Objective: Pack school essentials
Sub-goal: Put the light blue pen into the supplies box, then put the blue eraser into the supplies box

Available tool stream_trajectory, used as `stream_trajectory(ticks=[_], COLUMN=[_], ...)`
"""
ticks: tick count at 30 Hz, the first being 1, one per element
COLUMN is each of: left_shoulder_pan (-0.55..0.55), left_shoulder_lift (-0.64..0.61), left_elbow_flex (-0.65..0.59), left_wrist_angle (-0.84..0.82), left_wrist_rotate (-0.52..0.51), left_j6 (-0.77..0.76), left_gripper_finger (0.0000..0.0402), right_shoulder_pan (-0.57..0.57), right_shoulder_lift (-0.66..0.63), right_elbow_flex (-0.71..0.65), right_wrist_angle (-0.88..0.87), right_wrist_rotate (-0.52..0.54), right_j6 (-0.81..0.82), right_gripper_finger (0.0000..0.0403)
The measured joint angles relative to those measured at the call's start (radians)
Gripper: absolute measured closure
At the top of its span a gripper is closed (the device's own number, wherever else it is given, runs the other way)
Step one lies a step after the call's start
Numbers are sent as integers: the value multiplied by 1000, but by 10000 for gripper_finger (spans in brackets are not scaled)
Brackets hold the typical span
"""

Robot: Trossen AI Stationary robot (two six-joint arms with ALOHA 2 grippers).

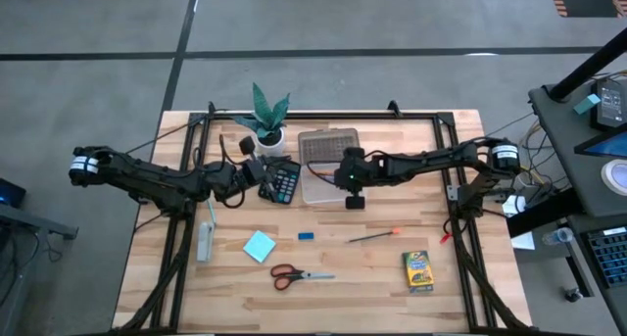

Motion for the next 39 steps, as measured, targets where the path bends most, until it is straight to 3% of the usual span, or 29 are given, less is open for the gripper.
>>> stream_trajectory(ticks=[8,14,24,33,39], left_shoulder_pan=[-13,-13,-14,-22,-60], left_shoulder_lift=[0,0,37,104,137], left_elbow_flex=[0,0,-1,-1,46], left_wrist_angle=[0,-1,0,-1,-4], left_wrist_rotate=[0,0,9,103,113], left_j6=[-27,-81,-270,-445,-471], left_gripper_finger=[401,401,401,401,401], right_shoulder_pan=[0,9,104,197,238], right_shoulder_lift=[-5,-64,-230,-384,-502], right_elbow_flex=[0,0,-67,-257,-397], right_wrist_angle=[-1,-45,-51,175,340], right_wrist_rotate=[-61,-55,-53,-53,-52], right_j6=[-16,20,72,40,11], right_gripper_finger=[271,252,285,326,352])
